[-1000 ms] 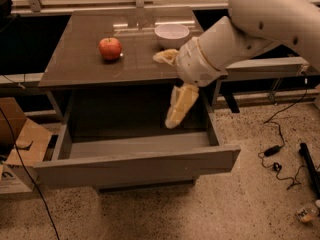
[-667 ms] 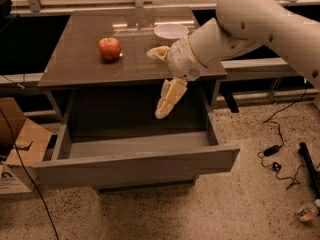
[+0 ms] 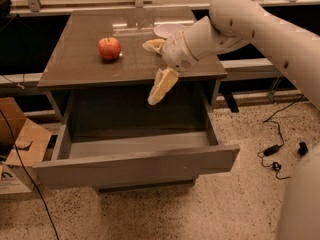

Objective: Place apple into top drawer

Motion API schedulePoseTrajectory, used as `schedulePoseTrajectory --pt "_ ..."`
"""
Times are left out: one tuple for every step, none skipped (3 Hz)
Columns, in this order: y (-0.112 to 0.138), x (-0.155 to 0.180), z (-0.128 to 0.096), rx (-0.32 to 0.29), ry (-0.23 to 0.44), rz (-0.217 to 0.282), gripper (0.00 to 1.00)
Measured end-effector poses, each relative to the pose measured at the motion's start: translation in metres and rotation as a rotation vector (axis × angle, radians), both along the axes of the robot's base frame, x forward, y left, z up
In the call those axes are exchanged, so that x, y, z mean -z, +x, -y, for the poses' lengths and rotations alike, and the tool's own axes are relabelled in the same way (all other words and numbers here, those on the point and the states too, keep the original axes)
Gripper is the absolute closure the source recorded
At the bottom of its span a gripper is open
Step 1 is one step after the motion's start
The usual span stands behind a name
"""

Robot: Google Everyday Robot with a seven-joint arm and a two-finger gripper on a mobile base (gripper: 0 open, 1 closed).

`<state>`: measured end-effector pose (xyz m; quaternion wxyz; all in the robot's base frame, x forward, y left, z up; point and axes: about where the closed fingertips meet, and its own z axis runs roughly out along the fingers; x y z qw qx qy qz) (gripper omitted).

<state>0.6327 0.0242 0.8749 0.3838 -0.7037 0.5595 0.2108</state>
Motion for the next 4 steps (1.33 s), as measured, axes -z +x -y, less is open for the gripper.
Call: schedulePoseTrajectory --pt "0.048 0.001 -0.010 0.001 0.081 -0.013 0.00" --pt "0.051 -0.002 -0.010 0.002 0.085 -0.005 0.00" --pt "0.061 0.004 -0.022 0.012 0.098 -0.013 0.00" --pt "0.078 0.002 -0.042 0.014 0.097 0.007 0.00"
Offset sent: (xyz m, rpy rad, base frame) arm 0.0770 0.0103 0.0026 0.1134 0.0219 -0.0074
